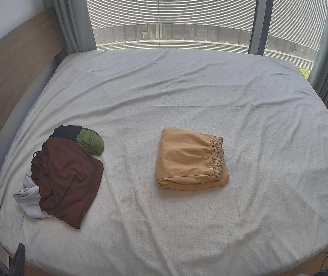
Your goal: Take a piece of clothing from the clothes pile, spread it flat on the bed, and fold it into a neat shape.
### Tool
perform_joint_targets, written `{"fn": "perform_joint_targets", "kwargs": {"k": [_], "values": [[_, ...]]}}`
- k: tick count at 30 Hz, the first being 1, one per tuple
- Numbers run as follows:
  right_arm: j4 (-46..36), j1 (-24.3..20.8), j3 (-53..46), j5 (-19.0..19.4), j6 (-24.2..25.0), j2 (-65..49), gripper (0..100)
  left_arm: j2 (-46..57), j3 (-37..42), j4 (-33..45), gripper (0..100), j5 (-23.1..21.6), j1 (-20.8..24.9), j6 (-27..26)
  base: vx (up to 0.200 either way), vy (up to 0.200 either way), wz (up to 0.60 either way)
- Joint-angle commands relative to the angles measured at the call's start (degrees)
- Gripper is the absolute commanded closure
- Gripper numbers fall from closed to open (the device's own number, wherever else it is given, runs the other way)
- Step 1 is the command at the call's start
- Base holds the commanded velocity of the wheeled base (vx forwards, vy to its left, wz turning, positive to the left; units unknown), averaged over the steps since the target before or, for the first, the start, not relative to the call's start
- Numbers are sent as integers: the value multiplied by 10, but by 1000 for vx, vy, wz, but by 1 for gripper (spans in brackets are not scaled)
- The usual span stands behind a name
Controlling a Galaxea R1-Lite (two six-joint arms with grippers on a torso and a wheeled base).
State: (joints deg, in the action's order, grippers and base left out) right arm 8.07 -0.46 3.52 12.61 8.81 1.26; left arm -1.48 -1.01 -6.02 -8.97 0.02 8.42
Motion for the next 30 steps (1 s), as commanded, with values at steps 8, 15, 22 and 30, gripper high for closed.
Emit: {"fn": "perform_joint_targets", "kwargs": {"k": [8, 15, 22, 30], "values": [[-38, 1, -35, -79, -13, -13, 0, 14, 10, 20, 0, 55, -2, -68, 0, 0, 0], [-40, 0, -35, -146, -55, -13, 0, 14, 10, 22, 0, 70, -2, -89, 0, 0, 0], [-43, 0, -35, -183, -121, -13, 0, 13, 8, 32, 0, 86, -2, -71, 0, 0, 0], [-42, -1, -35, -152, -81, -13, 0, 15, 10, 63, 0, 99, 0, -90, 0, 0, 0]]}}
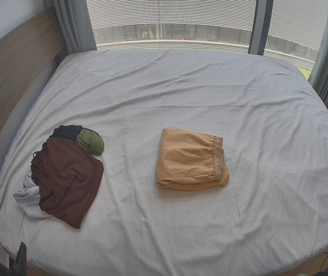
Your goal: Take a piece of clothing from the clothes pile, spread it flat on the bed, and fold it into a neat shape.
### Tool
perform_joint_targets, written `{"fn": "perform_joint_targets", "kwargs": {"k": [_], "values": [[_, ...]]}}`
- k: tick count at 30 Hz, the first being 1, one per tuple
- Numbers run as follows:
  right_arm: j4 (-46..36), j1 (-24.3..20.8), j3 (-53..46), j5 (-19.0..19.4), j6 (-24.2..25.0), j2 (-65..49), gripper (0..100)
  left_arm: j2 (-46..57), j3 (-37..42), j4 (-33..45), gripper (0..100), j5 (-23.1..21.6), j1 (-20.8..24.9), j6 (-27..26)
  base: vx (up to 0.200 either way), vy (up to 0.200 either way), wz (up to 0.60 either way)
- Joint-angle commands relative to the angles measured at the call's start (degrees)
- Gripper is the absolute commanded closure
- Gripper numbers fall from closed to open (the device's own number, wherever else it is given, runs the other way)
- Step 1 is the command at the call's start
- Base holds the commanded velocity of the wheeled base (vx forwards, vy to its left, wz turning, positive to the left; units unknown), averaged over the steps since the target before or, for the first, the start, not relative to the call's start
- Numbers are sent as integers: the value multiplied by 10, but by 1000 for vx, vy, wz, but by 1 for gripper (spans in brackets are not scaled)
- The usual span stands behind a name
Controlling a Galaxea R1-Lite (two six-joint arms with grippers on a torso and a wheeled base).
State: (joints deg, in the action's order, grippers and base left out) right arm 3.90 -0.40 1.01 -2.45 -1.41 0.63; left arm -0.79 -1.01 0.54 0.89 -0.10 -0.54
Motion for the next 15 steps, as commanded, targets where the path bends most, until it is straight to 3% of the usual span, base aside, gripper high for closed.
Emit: {"fn": "perform_joint_targets", "kwargs": {"k": [1, 3, 7, 15], "values": [[-1, -1, -10, 1, 32, -6, 0, 8, 10, -3, 0, 0, 0, 0, 0, 0, 0], [-1, -1, -10, 15, 37, -6, 0, 8, 10, -3, 0, 0, 0, 2, 0, 0, 0], [2, 0, -10, 80, 22, -6, 0, 8, 10, -4, 0, 0, -1, 4, 0, 0, 0], [-5, -1, -10, 57, 27, -5, 0, 8, 10, -4, 0, 2, -1, 5, 0, 0, 0]]}}
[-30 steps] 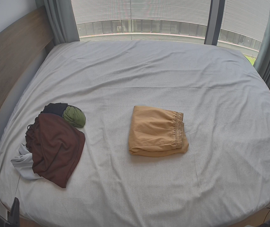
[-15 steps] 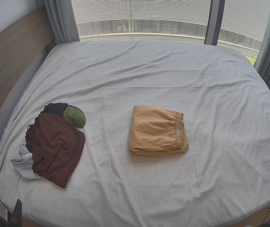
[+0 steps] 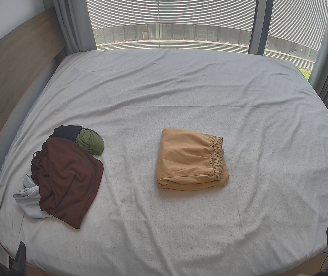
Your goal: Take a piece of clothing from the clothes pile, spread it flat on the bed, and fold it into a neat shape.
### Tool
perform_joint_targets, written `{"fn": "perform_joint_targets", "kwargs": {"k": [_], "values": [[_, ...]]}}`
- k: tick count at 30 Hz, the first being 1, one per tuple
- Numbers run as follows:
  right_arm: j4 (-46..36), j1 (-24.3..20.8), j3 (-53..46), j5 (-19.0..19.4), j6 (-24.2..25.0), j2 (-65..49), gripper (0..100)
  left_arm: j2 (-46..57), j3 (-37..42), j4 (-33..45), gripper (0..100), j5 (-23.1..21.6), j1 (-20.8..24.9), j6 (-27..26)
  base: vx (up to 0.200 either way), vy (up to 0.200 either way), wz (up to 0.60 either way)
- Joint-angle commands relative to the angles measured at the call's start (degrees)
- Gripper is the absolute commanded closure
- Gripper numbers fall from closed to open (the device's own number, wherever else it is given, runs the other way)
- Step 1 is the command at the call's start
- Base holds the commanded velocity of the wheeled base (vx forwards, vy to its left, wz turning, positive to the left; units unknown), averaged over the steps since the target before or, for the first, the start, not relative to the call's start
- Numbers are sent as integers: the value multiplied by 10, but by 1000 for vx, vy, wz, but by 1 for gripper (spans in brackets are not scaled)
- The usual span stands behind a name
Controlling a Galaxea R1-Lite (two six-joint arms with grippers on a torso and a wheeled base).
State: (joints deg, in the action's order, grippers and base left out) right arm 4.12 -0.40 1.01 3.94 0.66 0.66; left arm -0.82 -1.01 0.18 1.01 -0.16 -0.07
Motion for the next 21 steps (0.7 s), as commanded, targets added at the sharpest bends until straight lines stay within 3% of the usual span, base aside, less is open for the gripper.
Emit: {"fn": "perform_joint_targets", "kwargs": {"k": [1, 3, 6, 8, 9, 12, 21], "values": [[-10, 0, -10, -9, 12, -6, 0, 8, 10, 0, 0, 0, 0, 1, 0, 0, 0], [-14, 0, -10, 1, 10, -6, 0, 8, 10, 0, 0, 0, 0, 1, 0, 0, 0], [-18, 0, -10, 10, -49, -6, 0, 8, 10, 0, 0, 0, 0, 0, 0, 0, 0], [-28, 1, -7, 8, -61, -6, 0, 8, 10, 0, 0, 1, 0, 2, 0, 0, 0], [-40, 1, -3, 6, -55, -6, 0, 8, 10, 0, 0, 2, 0, 7, 0, 0, 0], [-55, 2, -4, -50, -17, -5, 0, 8, 10, -1, 0, 3, 1, 16, 0, 0, 0], [-50, -1, -6, -44, -3, -7, 0, 8, 10, 0, 0, 3, 1, 17, 0, 0, 0]]}}
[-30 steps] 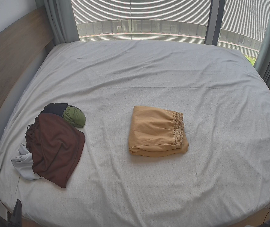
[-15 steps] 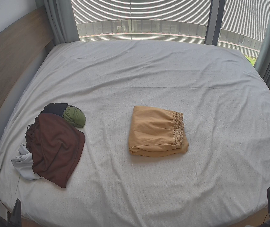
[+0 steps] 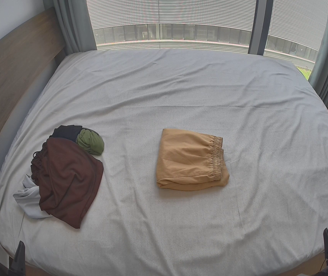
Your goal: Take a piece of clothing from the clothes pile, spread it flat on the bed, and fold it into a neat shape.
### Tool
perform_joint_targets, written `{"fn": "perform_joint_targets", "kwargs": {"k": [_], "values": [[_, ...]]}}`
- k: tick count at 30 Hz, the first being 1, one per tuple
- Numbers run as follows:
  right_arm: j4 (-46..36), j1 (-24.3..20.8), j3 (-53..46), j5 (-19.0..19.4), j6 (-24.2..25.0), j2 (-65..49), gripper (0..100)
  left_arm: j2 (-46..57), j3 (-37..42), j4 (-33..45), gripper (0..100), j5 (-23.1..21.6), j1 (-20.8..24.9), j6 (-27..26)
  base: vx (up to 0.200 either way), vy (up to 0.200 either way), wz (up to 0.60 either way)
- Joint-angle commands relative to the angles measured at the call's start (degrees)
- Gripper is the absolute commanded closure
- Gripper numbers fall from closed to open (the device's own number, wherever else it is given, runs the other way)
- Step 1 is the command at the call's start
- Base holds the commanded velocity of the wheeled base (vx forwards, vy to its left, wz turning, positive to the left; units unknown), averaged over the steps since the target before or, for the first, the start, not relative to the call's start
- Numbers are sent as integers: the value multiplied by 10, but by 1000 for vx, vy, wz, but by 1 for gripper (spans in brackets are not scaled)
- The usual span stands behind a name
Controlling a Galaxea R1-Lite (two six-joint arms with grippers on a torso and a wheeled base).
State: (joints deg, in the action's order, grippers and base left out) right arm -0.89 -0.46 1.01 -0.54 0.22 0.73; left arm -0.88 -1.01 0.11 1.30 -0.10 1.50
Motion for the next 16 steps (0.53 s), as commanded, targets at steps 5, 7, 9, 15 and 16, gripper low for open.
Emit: {"fn": "perform_joint_targets", "kwargs": {"k": [5, 7, 9, 15, 16], "values": [[0, -1, -6, -3, 1, -7, 0, 9, 10, 0, 0, 0, 0, 3, 0, 0, 0], [0, -1, -6, -5, 2, -7, 0, 9, 10, 0, 0, 0, -1, 2, 0, 0, 0], [0, -1, -6, -6, 2, -7, 0, 9, 10, 0, 0, 0, -1, 2, 0, 0, 0], [0, 0, -7, -4, 0, -7, 0, 9, 10, 0, 0, 0, -1, 2, 0, 0, 0], [0, 0, -7, -4, -1, -6, 0, 9, 10, 1, 0, 0, -1, 2, 0, 0, 0]]}}
